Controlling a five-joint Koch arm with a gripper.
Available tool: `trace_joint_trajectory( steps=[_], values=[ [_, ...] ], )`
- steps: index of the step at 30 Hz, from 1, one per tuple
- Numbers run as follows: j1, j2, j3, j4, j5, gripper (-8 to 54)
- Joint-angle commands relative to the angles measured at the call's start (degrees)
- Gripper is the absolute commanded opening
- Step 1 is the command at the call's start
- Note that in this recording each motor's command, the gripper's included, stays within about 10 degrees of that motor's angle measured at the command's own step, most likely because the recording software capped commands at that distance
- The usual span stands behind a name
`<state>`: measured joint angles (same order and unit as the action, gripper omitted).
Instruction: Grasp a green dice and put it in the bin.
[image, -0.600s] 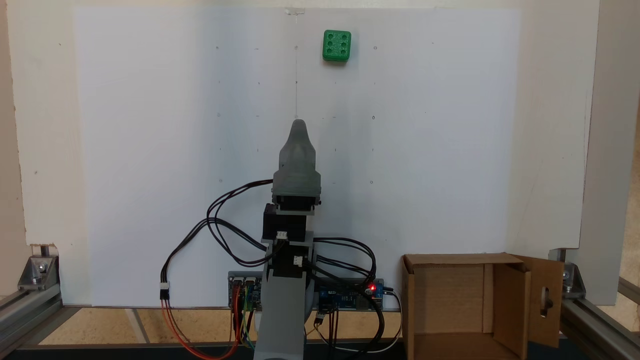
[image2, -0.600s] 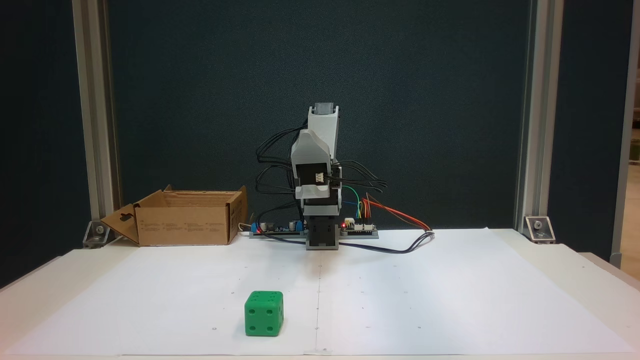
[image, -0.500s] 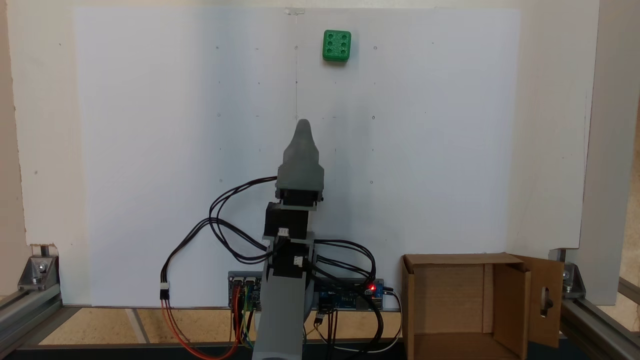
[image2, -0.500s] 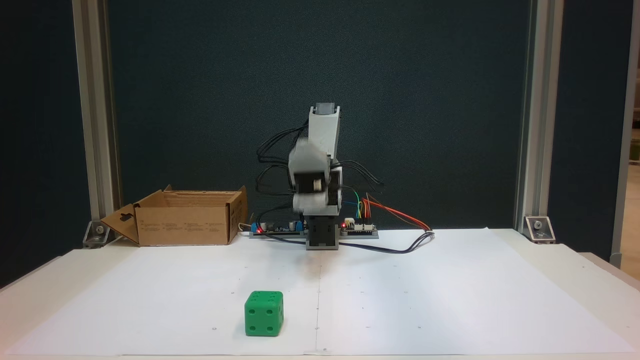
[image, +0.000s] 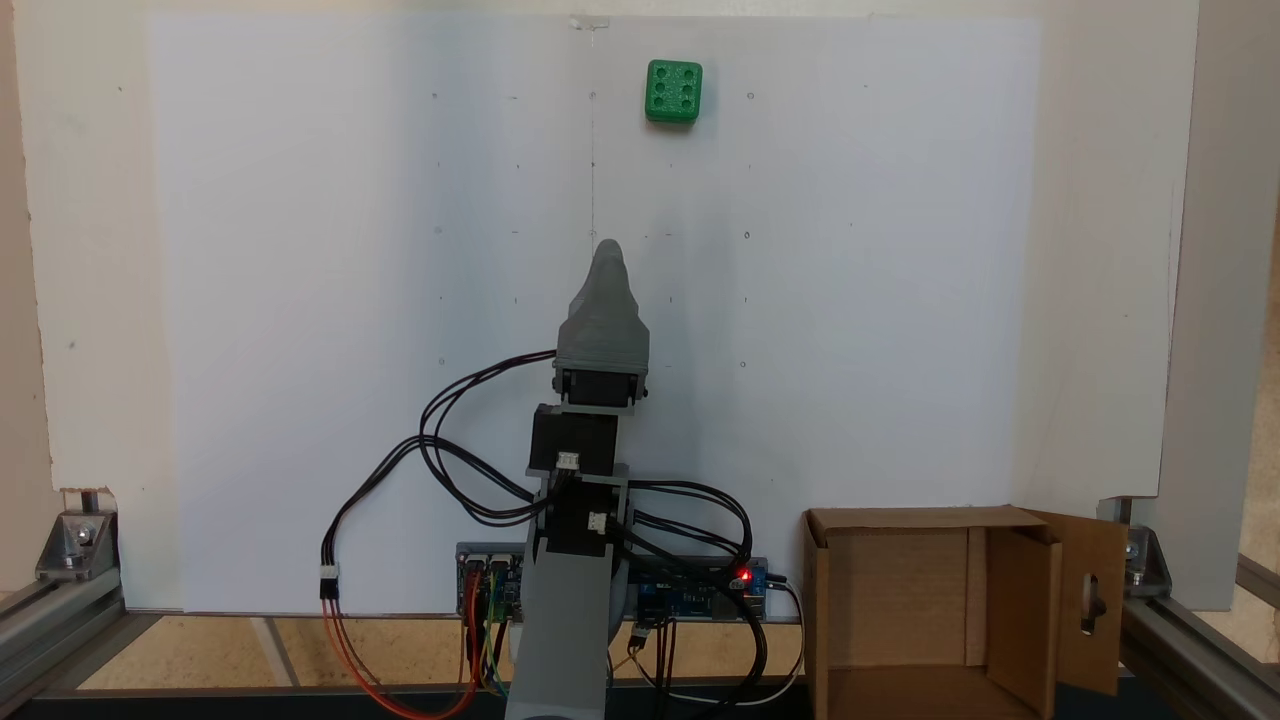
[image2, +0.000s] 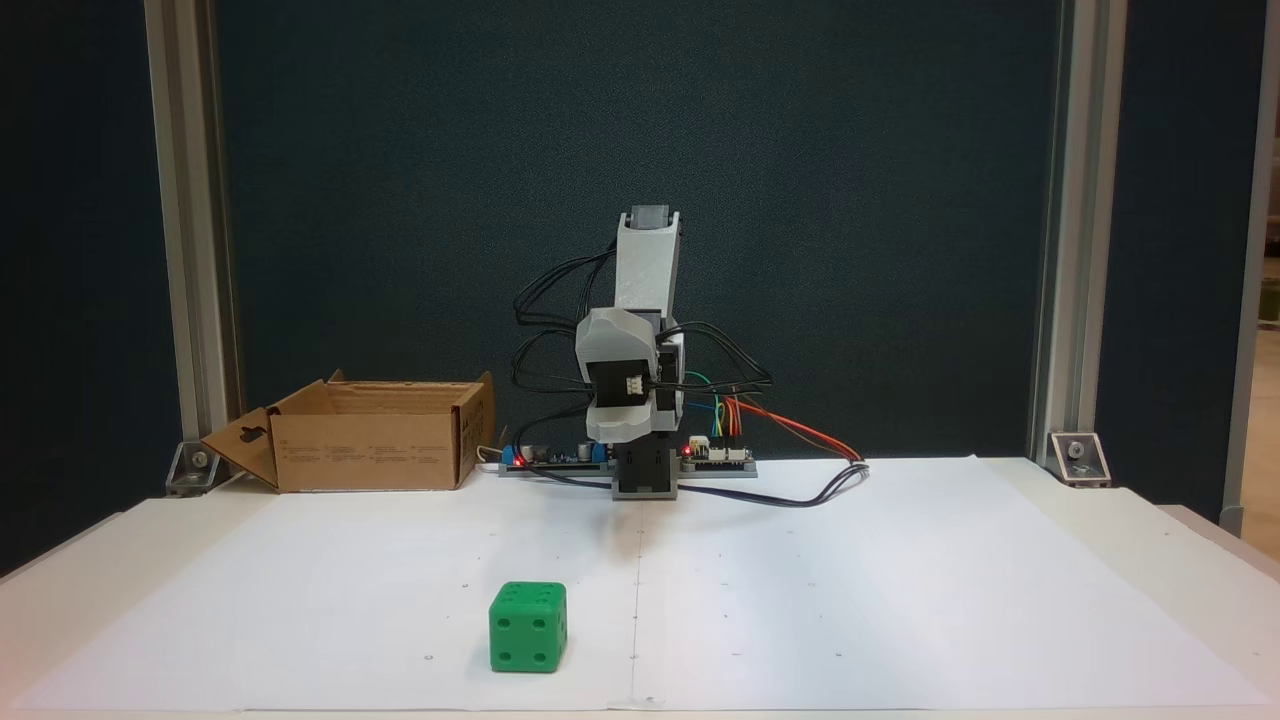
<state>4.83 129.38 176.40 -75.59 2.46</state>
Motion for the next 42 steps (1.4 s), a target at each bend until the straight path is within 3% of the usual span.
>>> trace_joint_trajectory(
  steps=[1, 26, 40, 42],
  values=[
    [0.09, 6.15, 2.72, -0.7, 1.41, 43.9],
    [0.0, 6.24, 0.35, 0.62, 1.23, 42.8],
    [0.88, 5.98, -39.81, 55.44, 1.32, 42.5],
    [0.88, 2.29, -45.7, 66.69, 1.32, 42.5]
  ],
)
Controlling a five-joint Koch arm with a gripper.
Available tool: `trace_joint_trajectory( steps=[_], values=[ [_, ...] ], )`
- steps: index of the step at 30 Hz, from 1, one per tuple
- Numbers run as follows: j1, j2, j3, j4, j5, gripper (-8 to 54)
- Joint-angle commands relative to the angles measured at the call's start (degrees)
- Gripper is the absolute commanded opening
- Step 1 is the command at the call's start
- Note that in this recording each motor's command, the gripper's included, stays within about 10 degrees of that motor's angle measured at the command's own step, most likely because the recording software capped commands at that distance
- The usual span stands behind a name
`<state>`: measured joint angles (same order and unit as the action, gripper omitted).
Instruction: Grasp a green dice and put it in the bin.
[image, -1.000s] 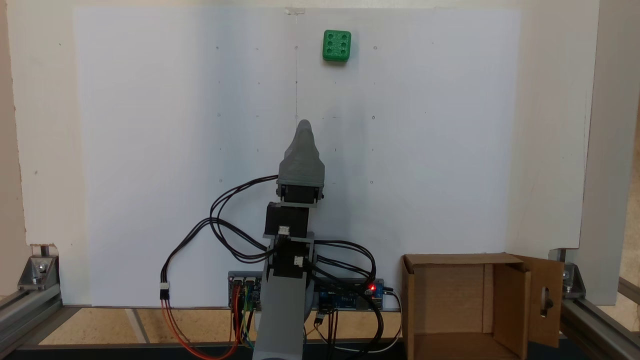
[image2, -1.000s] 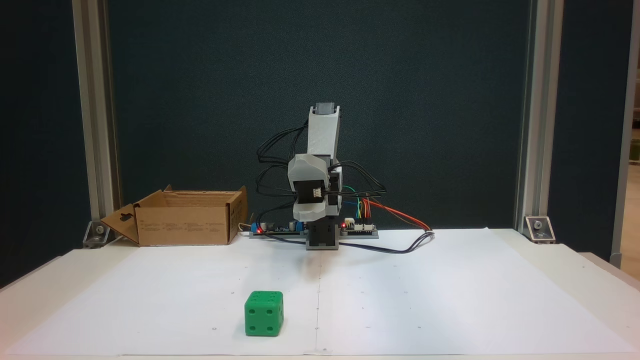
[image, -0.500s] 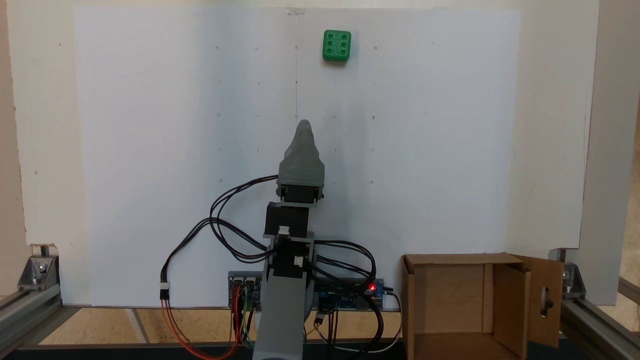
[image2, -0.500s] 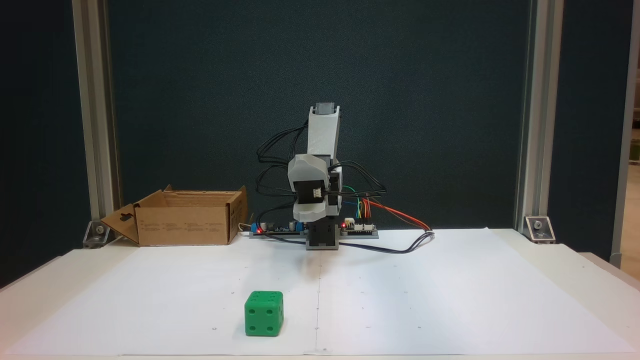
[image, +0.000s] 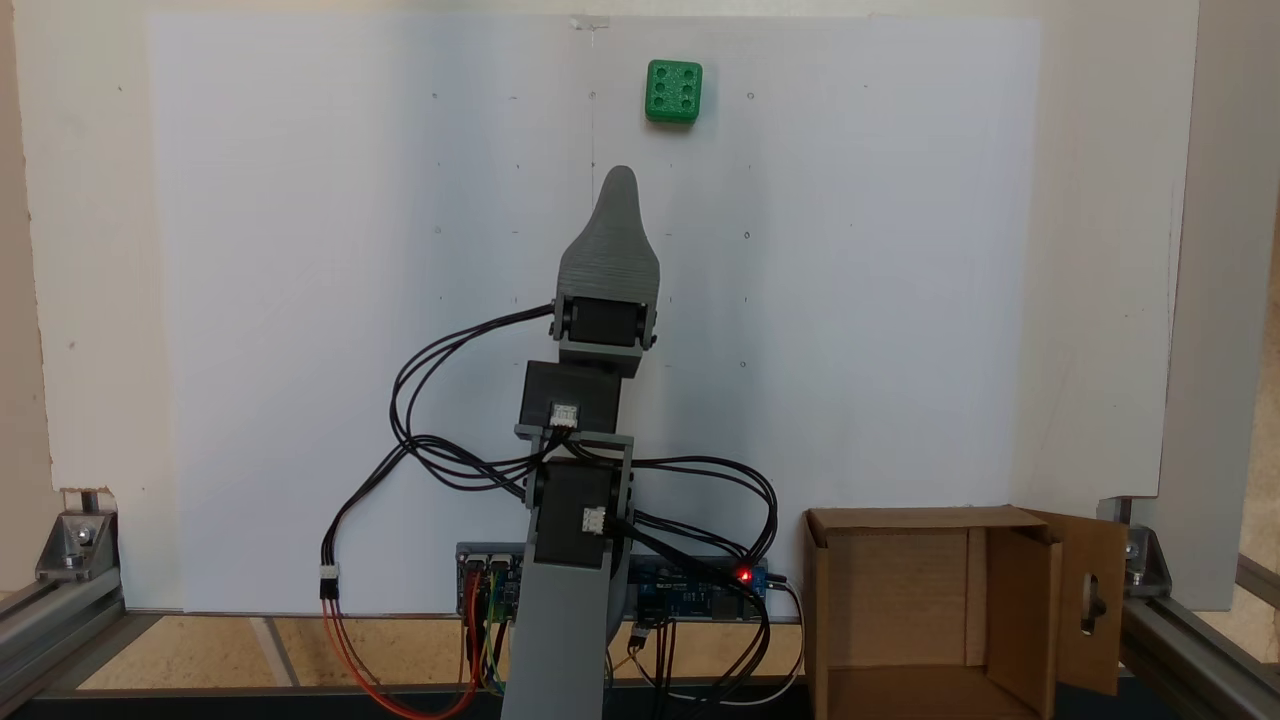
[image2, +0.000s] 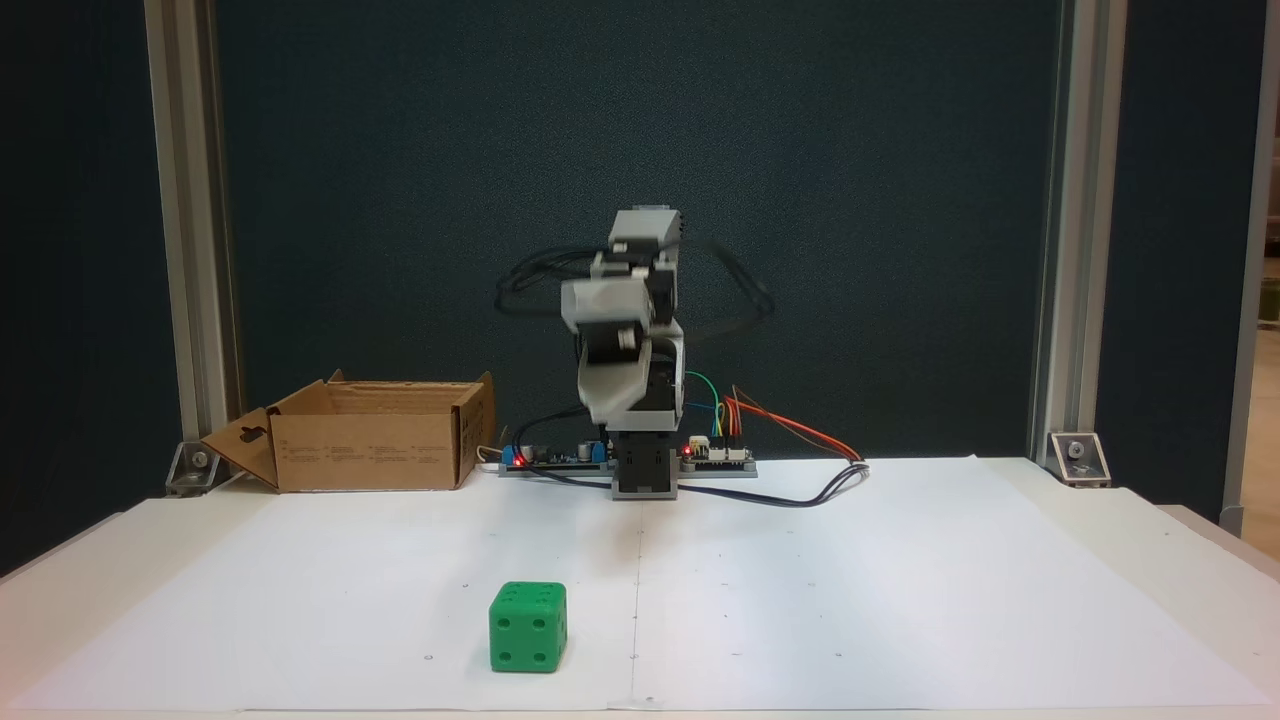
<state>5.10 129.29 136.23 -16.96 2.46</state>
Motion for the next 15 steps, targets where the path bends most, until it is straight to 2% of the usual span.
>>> trace_joint_trajectory(
  steps=[1, 10, 15],
  values=[
    [0.7, -0.97, -9.32, 9.21, 1.32, 42.5],
    [2.46, -25.49, -39.44, 43.13, -2.72, 44.3],
    [2.9, -34.37, -53.09, 60.98, -4.48, 44.1]
  ],
)
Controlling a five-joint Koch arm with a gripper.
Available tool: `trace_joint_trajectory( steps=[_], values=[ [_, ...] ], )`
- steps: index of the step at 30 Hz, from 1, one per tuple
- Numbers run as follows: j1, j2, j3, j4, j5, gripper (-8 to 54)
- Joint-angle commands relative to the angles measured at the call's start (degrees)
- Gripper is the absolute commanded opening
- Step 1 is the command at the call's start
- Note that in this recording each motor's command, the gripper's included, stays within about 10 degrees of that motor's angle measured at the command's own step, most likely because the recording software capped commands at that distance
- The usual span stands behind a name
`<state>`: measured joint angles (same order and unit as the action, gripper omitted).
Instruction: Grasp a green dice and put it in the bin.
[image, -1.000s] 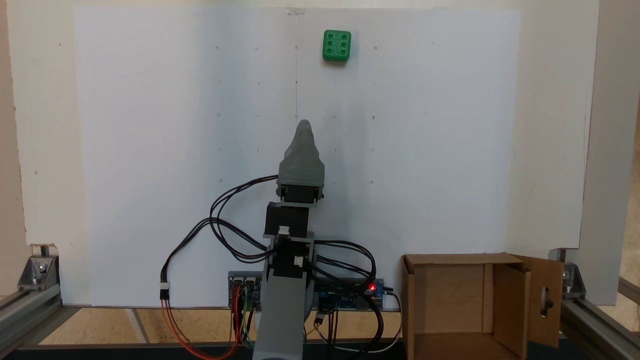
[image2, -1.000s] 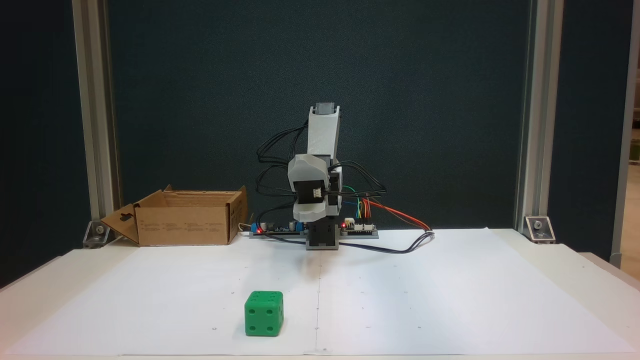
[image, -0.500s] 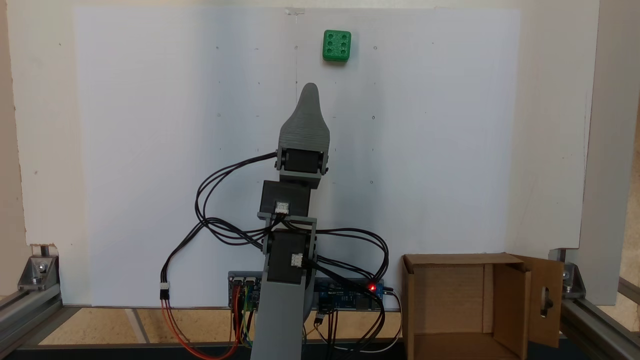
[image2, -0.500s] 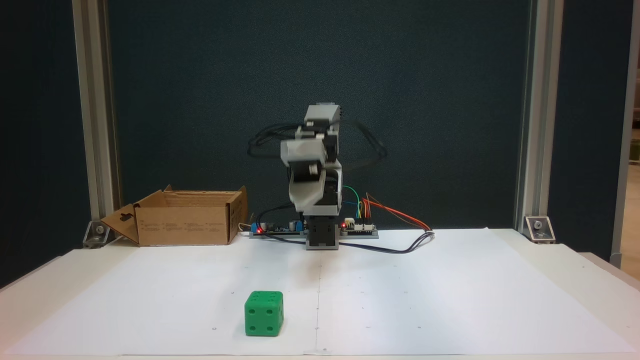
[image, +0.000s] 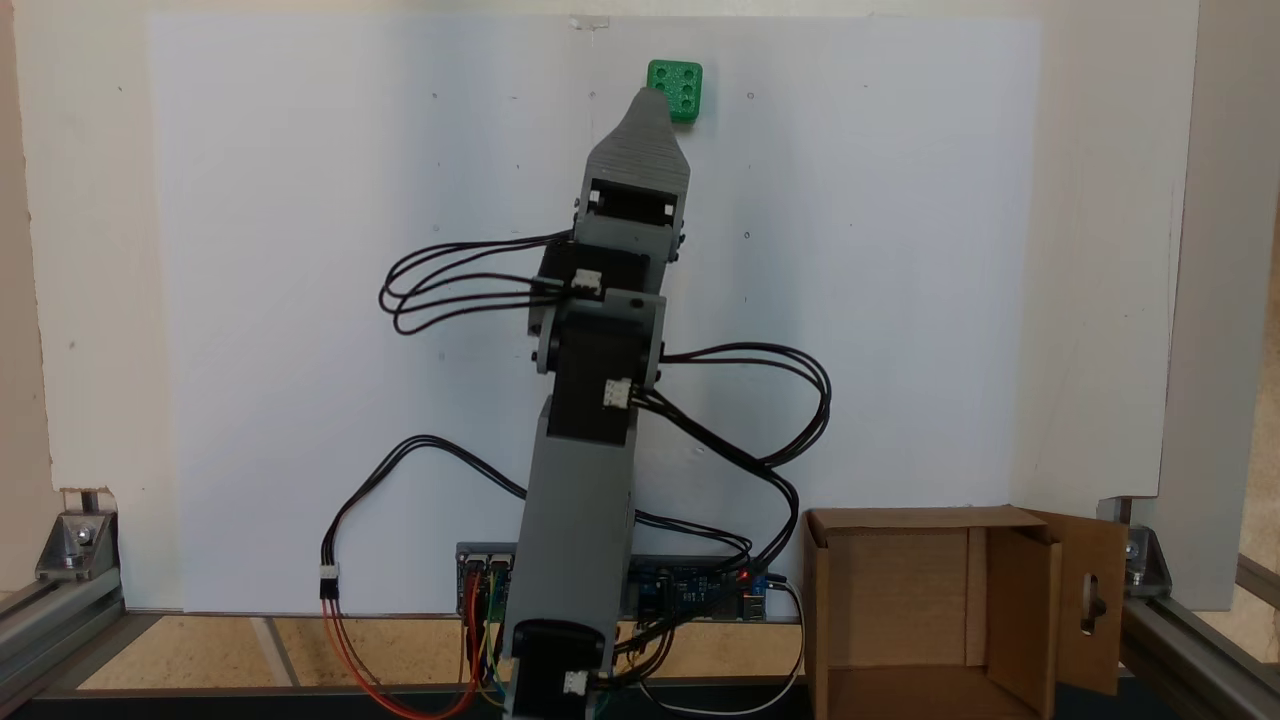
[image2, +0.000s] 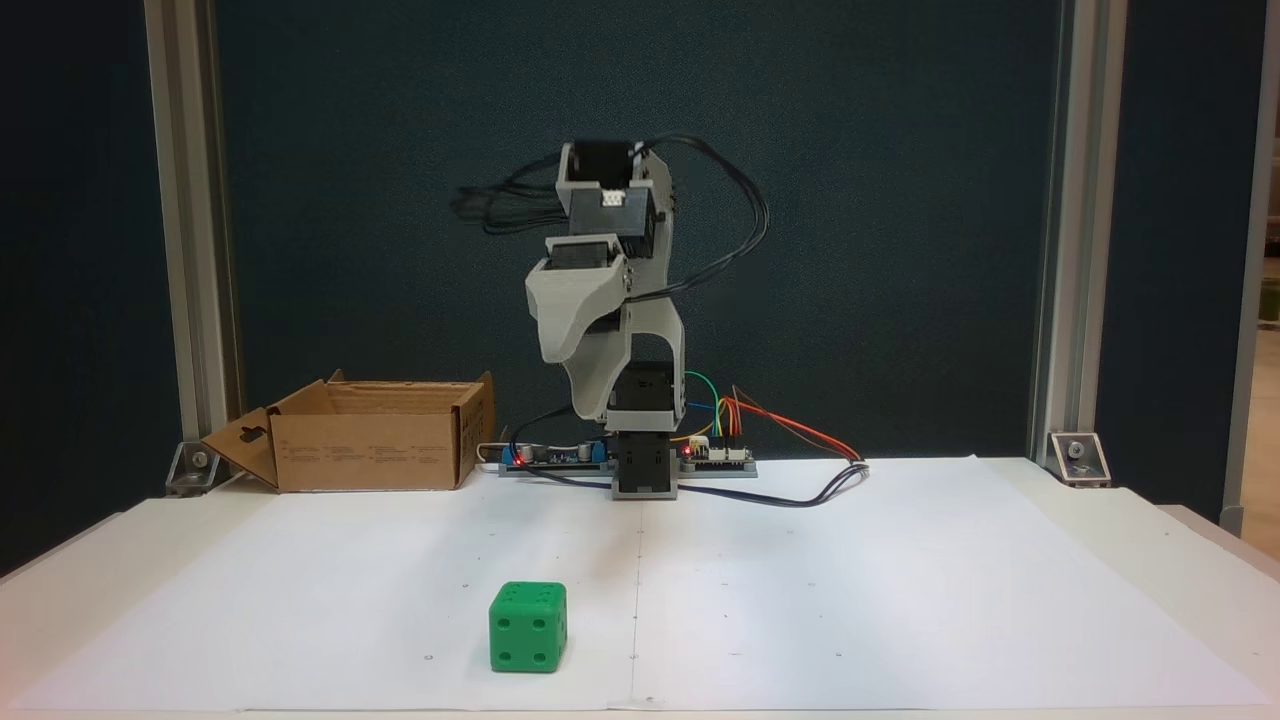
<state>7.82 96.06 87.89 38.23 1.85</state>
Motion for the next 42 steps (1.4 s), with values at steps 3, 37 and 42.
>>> trace_joint_trajectory(
  steps=[3, 37, 42],
  values=[
    [1.32, -7.91, -13.54, 15.71, -6.42, 44.1],
    [1.67, -42.28, -56.25, 47.29, -11.16, 45.3],
    [0.97, -43.59, -56.25, 47.11, -9.23, 44.8]
  ],
)
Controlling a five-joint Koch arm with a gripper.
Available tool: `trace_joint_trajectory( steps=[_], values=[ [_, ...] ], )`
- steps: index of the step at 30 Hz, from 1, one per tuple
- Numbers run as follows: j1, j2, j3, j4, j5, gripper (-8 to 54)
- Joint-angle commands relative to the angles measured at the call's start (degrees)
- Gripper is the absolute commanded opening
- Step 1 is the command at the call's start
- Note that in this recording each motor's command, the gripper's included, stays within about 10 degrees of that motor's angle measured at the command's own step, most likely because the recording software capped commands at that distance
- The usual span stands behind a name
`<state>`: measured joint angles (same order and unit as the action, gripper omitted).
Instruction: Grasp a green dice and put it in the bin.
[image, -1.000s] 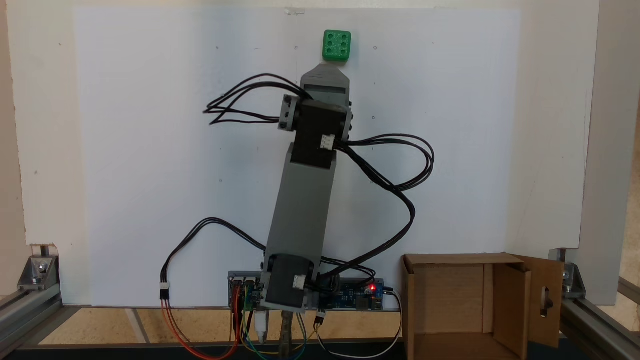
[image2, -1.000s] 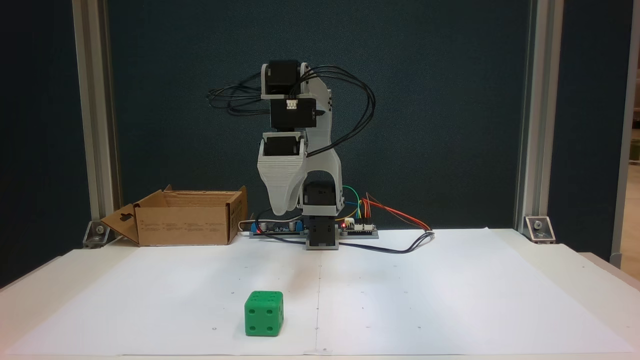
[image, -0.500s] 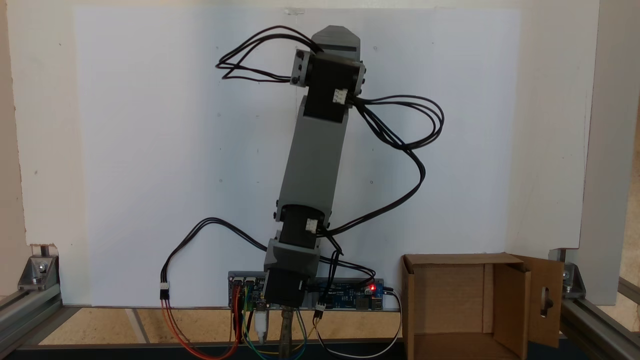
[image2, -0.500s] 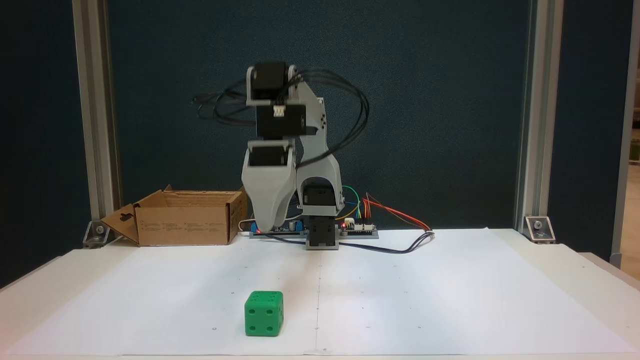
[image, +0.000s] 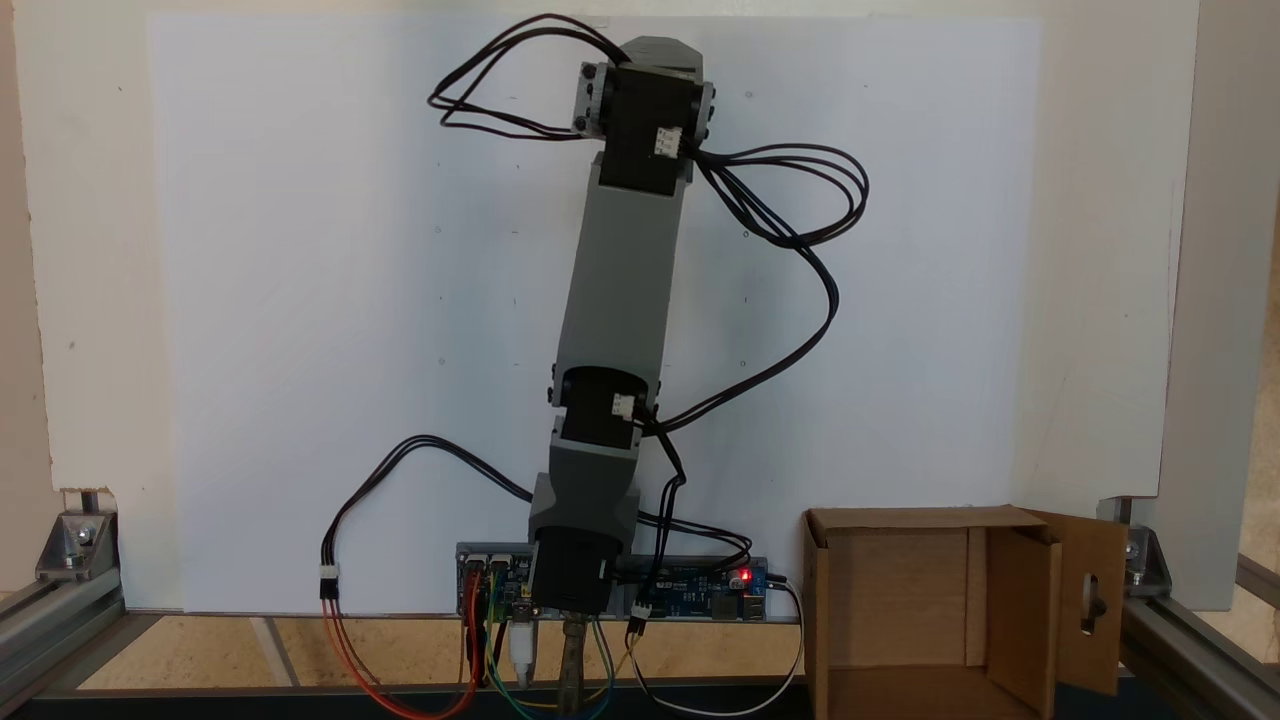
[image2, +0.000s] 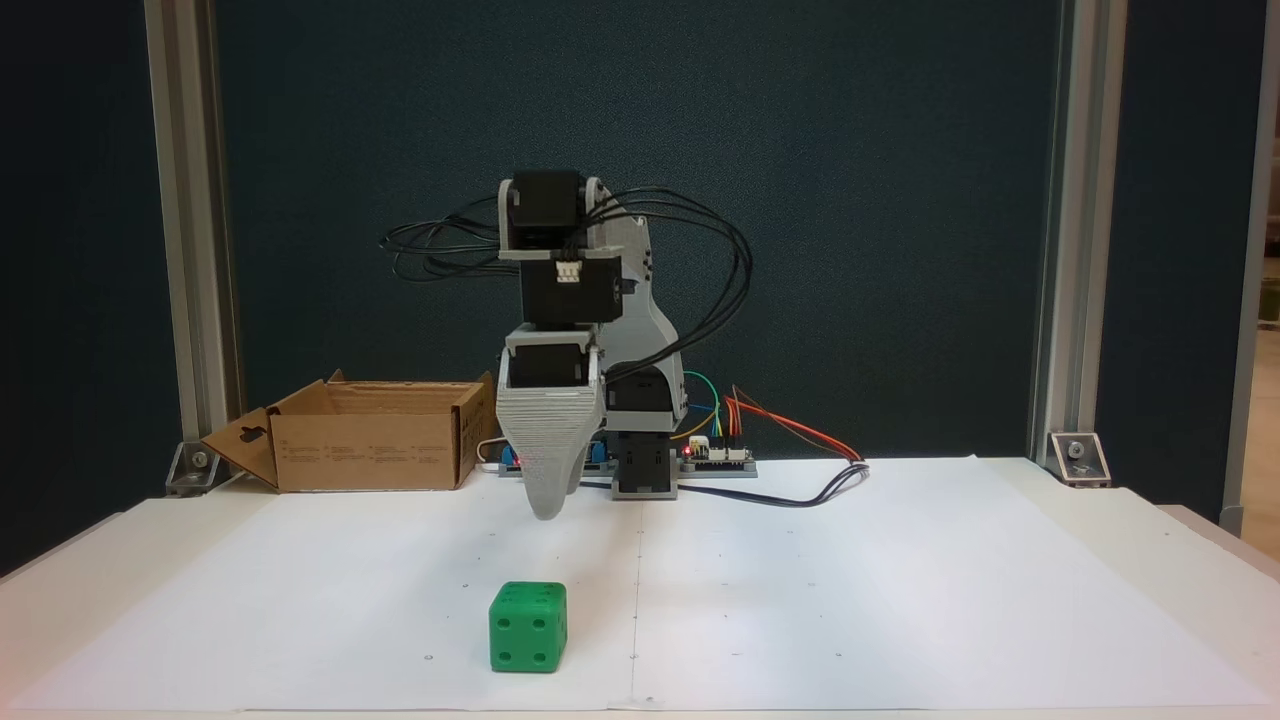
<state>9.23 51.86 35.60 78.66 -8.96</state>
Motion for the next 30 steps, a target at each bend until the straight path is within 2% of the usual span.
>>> trace_joint_trajectory(
  steps=[1, 22, 30],
  values=[
    [-0.53, 0.35, -3.96, 6.33, 1.93, 44.8],
    [0.09, -3.16, -3.96, -5.01, 5.1, 43.9],
    [0.26, -7.21, -3.96, -10.11, 5.01, 43.9]
  ],
)
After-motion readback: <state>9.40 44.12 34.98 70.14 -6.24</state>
